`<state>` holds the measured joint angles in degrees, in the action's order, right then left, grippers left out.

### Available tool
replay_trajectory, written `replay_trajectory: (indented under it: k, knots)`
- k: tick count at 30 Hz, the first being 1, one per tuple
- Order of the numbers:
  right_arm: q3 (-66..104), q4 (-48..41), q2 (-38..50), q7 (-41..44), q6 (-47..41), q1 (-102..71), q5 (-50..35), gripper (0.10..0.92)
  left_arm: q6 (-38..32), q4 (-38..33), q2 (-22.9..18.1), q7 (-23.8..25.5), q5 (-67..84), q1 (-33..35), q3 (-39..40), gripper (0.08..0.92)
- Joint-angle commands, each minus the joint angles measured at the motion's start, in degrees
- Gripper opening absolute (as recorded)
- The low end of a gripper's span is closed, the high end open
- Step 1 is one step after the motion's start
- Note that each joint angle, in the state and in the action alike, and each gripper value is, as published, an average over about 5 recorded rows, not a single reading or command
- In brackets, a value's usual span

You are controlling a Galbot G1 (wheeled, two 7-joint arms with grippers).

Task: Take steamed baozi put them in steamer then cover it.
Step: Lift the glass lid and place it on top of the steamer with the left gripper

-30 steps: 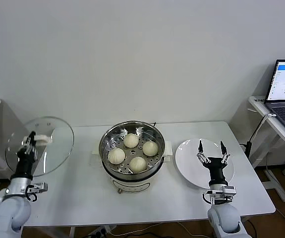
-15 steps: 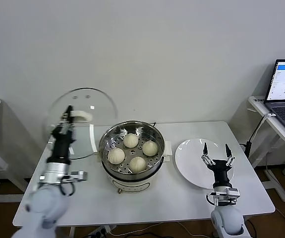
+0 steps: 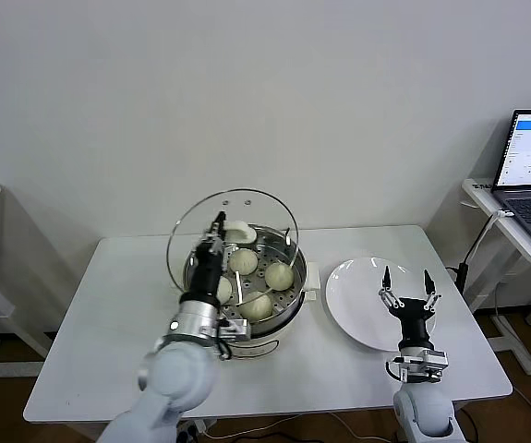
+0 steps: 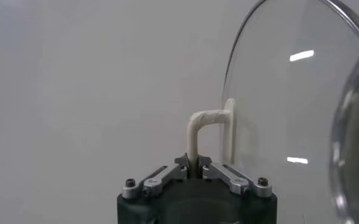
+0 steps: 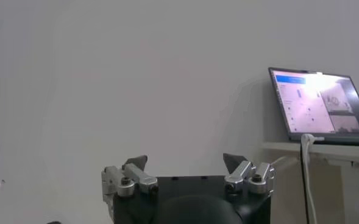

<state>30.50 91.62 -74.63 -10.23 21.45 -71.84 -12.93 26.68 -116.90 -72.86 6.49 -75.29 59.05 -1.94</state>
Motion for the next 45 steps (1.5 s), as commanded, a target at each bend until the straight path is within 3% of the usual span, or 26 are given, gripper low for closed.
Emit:
replay_trajectory:
  k: [1,15,45]
  knots:
    - [0.25,-0.19,-0.32,-0.06,-1.14,0.06,0.34,0.823,4.46,8.08,-3.14,8.24,-10.23,-4.76,7.64,0.186]
    - [0.24,-0.99,-1.11,-0.94,-1.2,0.98,1.43,0.823,5.64,9.17,-5.22,10.76,-13.72,-3.59,8.24,0.186]
    - [0.36,-1.89,-1.34,-0.94,-0.41,1.41,1.97,0.823,3.79,11.33,-7.76,9.29,-14.0,-2.67,4.47,0.186]
